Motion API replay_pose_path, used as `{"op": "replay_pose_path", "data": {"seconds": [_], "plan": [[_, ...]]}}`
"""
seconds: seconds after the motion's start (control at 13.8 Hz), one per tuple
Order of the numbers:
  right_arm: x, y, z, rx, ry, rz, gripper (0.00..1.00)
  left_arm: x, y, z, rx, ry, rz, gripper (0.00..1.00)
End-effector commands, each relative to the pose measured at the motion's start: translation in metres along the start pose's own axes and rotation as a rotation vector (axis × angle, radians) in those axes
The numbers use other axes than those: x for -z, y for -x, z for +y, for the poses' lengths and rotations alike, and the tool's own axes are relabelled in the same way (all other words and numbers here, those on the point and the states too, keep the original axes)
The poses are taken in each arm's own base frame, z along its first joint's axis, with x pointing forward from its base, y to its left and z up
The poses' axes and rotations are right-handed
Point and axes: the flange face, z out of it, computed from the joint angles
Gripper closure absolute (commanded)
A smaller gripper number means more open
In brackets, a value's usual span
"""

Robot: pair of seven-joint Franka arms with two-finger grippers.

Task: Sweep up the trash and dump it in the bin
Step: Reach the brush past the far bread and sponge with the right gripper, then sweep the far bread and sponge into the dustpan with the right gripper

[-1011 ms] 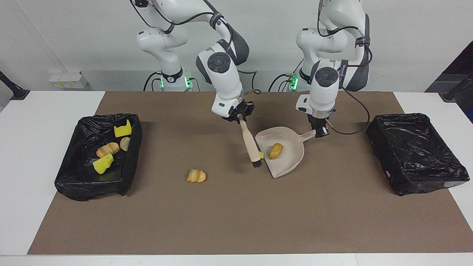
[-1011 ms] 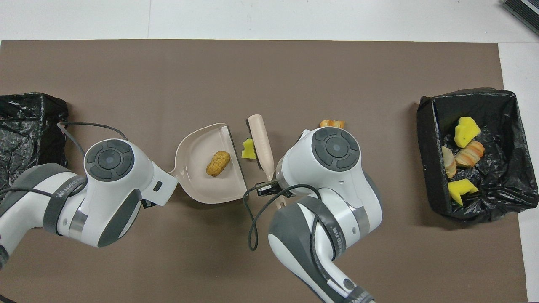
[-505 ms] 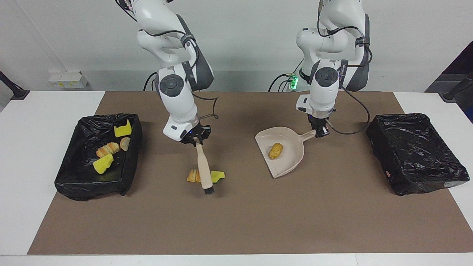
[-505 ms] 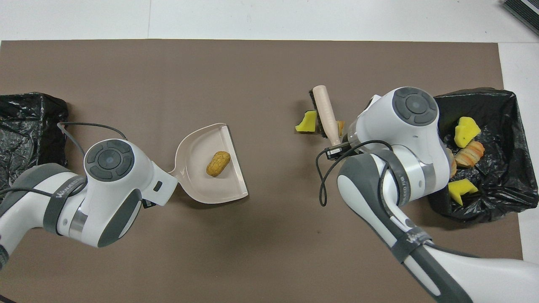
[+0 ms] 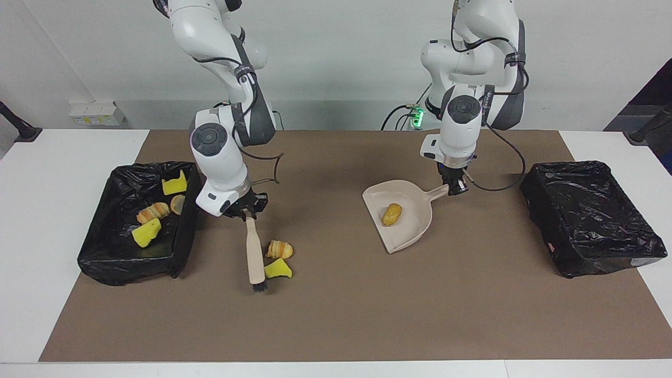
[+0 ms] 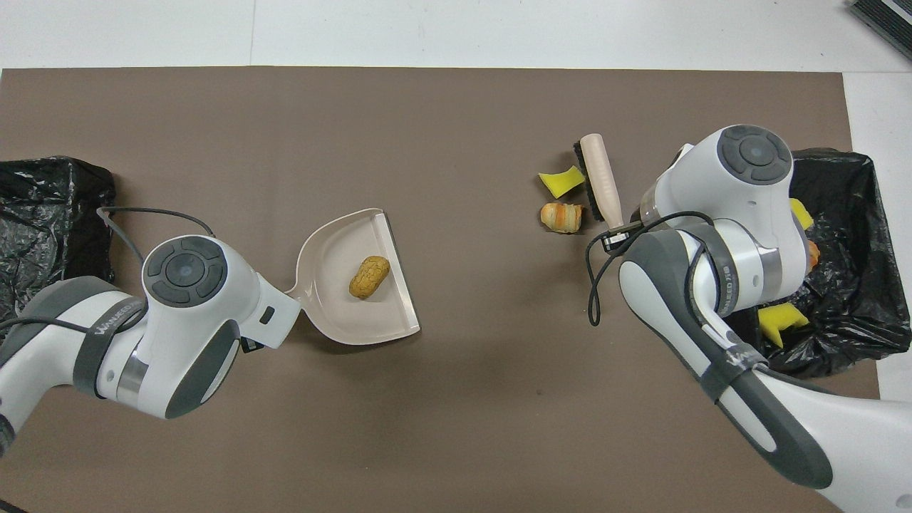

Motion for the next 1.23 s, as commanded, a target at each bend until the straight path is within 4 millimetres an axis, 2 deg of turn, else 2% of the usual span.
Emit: {"op": "replay_pose_path", "data": {"seconds": [0.0,0.14,0.29,0.58,0.72,0.87,1.16], "plan": [[-0.018,0.001,-0.006,0.046,-0.001,-0.044,1.0,0.002,0.003,0.007,0.017,-0.025,0.002,1.0],[-0.035,-0.003,-0.013,0.048,-0.023,-0.06,1.0,0.003,0.003,0.007,0.018,-0.026,0.004,1.0],[-0.042,-0.005,-0.043,0.057,-0.048,-0.069,1.0,0.002,0.003,0.007,0.017,-0.025,0.002,1.0],[-0.042,0.001,-0.129,-0.009,-0.127,-0.079,1.0,0.003,0.003,0.007,0.028,-0.025,0.003,1.0],[-0.054,0.009,-0.183,-0.028,-0.155,-0.083,1.0,0.003,0.003,0.007,0.029,-0.025,0.002,1.0],[-0.058,0.02,-0.232,-0.046,-0.157,-0.063,1.0,0.003,0.003,0.007,0.031,-0.027,0.003,1.0],[-0.052,0.045,-0.296,-0.085,-0.21,-0.087,1.0,0.003,0.003,0.007,0.03,-0.026,0.004,1.0]]}}
